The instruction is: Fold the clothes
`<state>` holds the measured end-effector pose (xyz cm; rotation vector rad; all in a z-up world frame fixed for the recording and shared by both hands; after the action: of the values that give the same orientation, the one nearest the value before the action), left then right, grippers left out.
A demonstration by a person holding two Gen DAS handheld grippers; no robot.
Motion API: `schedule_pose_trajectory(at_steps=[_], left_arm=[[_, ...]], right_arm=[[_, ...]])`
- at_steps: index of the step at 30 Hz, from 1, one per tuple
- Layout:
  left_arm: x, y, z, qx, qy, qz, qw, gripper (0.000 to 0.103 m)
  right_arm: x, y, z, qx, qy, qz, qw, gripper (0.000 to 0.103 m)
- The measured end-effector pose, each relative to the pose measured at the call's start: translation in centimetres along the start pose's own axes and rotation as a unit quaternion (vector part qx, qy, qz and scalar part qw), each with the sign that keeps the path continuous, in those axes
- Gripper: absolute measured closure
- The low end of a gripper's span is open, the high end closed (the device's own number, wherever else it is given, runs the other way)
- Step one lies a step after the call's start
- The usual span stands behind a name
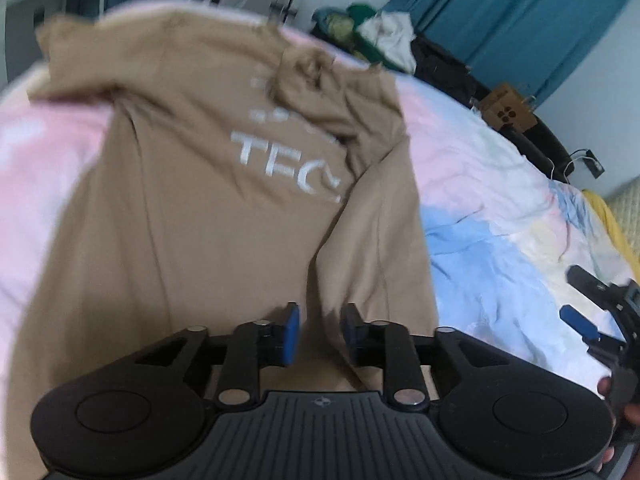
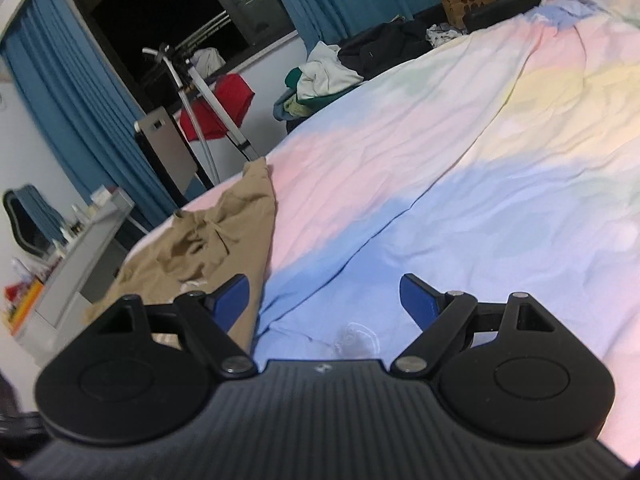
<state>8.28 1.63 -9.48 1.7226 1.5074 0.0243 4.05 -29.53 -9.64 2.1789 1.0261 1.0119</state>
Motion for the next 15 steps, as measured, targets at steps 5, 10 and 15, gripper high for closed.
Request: schedule_pose_trajectory(at_steps=[5, 10, 15], left_arm=[[-6.8, -2.8, -2.4, -0.02, -0.044, 0.13, 0.9903, 0.067], [-13.2, -7.2, 0.2, 0.024, -0.073, 0.264, 0.9614, 0.065], [-15.4, -10.4, 4.5, 0.064, -0.035, 0.342, 0.9368, 0.064]], right_arm=[[0.4, 0.1, -0.1, 0.001, 0.006, -0.001, 1.0, 0.019], [-0.3, 0.7, -0.9, -0.006, 0.012, 0.006, 1.0, 0.019], [-2.1, 1.5, -1.6, -0.017, 0.012, 0.029, 0.999, 0.019]])
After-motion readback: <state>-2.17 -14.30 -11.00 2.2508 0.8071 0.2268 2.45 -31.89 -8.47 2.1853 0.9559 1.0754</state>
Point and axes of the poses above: each gripper's, at about its wrist camera, not at the fingertips, and z roughly the way its jaws point, x to its left, y to its top, the point moved 3 cm from there along z, roughly the way its jaws point, and after that the axes turned 10 degrees about -y, right-handed, at the moved point
